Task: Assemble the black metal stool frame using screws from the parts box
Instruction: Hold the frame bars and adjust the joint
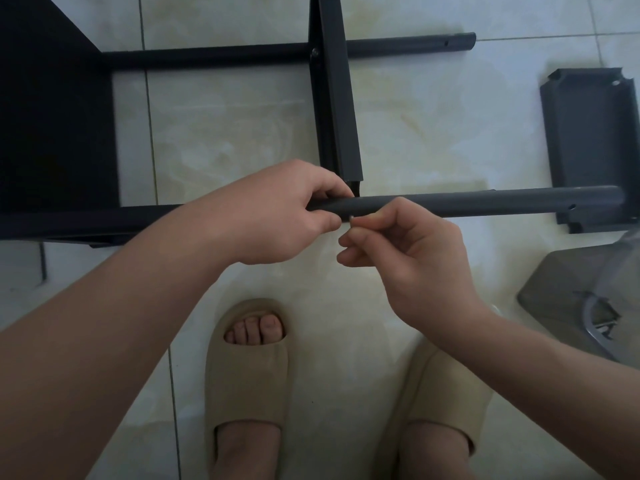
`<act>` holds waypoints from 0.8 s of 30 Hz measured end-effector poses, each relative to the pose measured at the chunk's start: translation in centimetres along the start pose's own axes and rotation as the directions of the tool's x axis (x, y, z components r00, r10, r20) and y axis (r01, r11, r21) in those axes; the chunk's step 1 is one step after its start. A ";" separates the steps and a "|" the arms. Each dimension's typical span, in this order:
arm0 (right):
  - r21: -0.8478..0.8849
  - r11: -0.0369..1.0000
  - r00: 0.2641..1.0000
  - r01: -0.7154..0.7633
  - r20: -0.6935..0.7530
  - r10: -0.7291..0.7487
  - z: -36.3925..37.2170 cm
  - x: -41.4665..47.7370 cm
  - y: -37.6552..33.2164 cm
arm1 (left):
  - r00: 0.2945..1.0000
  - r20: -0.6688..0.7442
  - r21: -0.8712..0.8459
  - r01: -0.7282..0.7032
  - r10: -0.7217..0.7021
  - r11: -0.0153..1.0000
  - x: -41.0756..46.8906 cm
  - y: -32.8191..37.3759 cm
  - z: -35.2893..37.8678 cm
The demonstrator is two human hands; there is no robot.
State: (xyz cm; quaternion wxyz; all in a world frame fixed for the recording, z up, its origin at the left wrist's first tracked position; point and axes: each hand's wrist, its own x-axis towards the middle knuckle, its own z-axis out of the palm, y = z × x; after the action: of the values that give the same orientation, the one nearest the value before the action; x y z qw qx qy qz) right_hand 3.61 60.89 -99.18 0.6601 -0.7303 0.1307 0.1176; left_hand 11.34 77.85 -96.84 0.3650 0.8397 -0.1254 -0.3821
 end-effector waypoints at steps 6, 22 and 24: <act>0.040 0.999 1.000 -0.021 0.003 0.021 0.0 -0.2 0.2 | 1.000 0.002 0.003 0.002 -0.002 1.000 0.0 -0.1 0.1; -0.338 0.937 0.996 0.089 0.034 -0.082 -0.2 0.2 -1.0 | 0.996 -0.083 -0.078 0.028 -0.035 0.997 0.1 -0.4 0.2; -0.383 0.919 0.995 0.097 0.038 -0.090 -0.2 0.5 -1.1 | 0.994 -0.094 -0.102 0.042 -0.052 0.994 0.2 -0.5 0.4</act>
State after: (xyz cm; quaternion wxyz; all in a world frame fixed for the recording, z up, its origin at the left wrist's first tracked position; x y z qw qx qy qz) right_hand 4.45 60.74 -98.26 0.5105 -0.8496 0.0636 0.1164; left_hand 11.16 77.89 -97.53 0.4031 0.8405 -0.0684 -0.3555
